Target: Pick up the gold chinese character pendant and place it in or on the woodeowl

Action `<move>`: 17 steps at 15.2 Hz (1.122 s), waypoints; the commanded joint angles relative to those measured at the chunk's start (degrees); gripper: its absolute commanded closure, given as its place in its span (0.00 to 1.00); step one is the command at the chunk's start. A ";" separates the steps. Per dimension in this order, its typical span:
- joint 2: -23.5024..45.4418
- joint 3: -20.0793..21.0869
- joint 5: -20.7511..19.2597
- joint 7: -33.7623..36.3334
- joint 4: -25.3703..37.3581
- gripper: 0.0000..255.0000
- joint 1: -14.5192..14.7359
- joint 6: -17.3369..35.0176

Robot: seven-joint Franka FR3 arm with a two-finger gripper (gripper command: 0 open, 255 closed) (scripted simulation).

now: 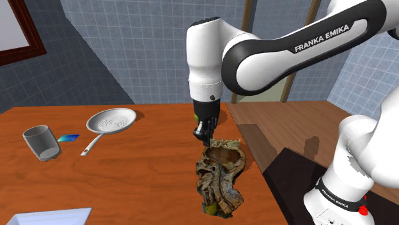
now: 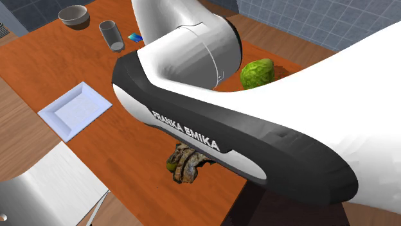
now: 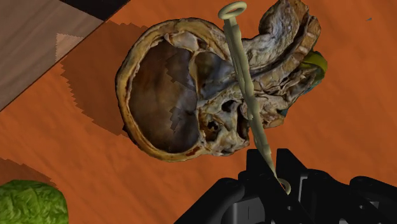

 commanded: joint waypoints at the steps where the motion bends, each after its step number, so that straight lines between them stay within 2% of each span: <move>1: 0.06 0.20 0.05 0.39 -1.29 1.00 0.15 1.33; 13: 4.01 0.57 -1.05 1.56 -6.94 1.00 0.12 10.79; 17: 4.01 0.57 -1.05 1.56 -6.94 1.00 0.13 10.79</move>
